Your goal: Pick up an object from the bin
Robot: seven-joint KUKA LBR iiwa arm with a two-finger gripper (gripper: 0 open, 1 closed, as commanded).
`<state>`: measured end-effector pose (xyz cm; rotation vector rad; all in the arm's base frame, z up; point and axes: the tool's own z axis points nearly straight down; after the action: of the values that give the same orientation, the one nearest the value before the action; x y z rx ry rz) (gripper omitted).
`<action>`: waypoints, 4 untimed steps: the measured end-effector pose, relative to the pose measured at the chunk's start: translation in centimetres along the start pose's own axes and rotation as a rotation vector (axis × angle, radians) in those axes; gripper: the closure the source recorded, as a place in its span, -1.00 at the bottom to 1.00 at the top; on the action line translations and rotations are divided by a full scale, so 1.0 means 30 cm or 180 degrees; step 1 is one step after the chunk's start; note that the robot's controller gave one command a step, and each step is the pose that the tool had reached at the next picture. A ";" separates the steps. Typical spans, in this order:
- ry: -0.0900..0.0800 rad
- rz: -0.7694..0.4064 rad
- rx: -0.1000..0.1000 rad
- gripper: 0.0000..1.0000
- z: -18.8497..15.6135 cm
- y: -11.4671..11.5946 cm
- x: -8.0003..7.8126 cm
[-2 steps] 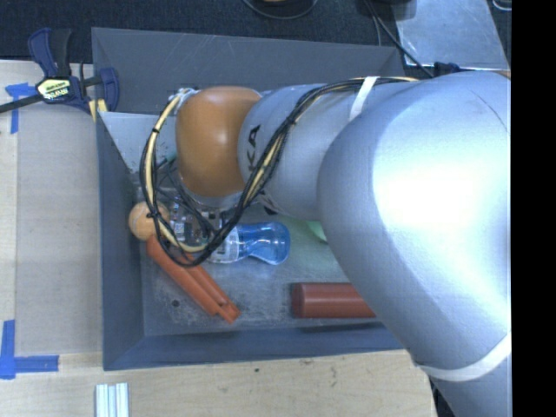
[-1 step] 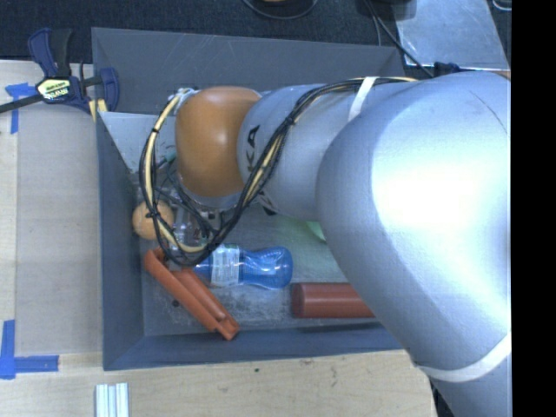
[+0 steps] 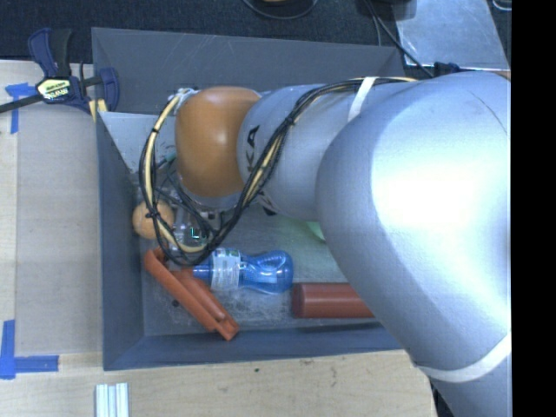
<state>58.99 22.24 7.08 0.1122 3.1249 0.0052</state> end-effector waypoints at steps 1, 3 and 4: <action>0.0003 0.0003 0.0009 1.00 -0.001 -0.005 -0.001; 0.0004 0.0005 0.0011 1.00 0.000 -0.005 -0.001; 0.0000 0.0006 0.0002 -1.00 0.000 -0.001 -0.001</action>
Offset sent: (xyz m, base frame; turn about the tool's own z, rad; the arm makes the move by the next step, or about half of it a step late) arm 0.0000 0.0000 0.0000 0.0000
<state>59.01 22.19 7.09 0.1150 3.1248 0.0041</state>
